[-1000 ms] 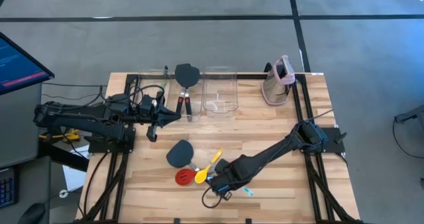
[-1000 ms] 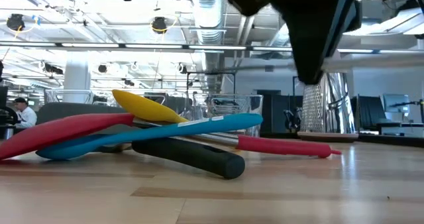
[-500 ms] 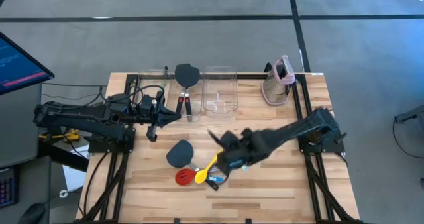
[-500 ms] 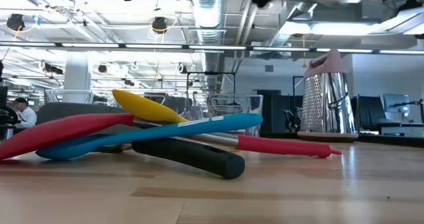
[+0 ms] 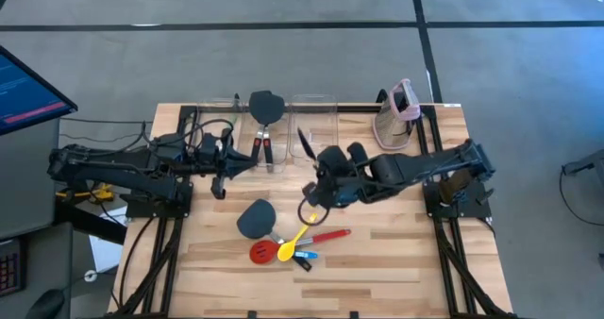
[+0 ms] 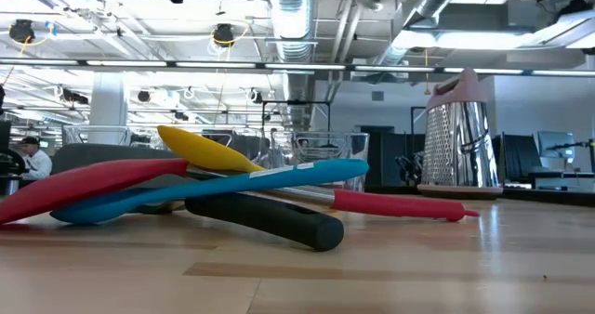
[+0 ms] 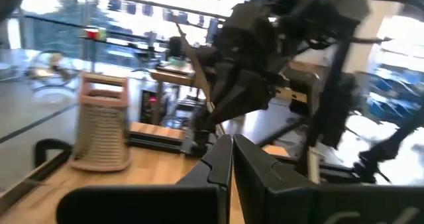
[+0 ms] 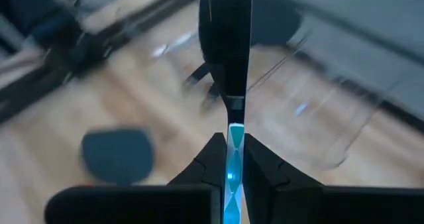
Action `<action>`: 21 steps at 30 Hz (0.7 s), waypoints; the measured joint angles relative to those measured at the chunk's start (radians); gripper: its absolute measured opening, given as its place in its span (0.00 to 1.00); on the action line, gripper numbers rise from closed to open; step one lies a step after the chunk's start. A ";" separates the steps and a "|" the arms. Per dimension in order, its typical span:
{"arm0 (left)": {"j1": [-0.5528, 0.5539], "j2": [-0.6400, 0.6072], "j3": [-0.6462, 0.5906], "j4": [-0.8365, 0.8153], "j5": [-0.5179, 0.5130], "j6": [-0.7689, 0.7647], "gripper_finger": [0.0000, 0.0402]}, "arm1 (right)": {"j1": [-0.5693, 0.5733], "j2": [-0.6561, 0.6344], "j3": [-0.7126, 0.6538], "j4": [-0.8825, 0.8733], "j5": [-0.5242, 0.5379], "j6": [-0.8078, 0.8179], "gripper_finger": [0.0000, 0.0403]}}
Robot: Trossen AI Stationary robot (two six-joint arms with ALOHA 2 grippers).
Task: Pick & Place Kitchen Items
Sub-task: Put the blue patterned knife into the left transparent bin
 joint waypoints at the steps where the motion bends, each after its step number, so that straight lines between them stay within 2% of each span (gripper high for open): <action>1: 0.000 0.000 0.000 0.002 -0.026 -0.012 0.01 | -0.007 0.003 0.000 0.000 0.028 -0.005 0.05; 7: 0.000 0.034 0.001 0.093 -0.121 -0.039 0.01 | -0.043 0.009 0.000 0.007 0.154 -0.026 0.05; 10: 0.000 0.093 0.001 0.228 -0.133 -0.038 0.02 | -0.049 0.009 0.000 0.016 0.250 -0.045 0.05; 13: 0.000 0.177 0.001 0.360 -0.145 0.022 0.06 | -0.049 0.009 0.000 0.053 0.323 -0.134 0.05; 21: 0.000 0.335 0.005 0.633 -0.200 0.077 0.23 | -0.048 0.009 -0.066 0.135 0.359 -0.228 0.05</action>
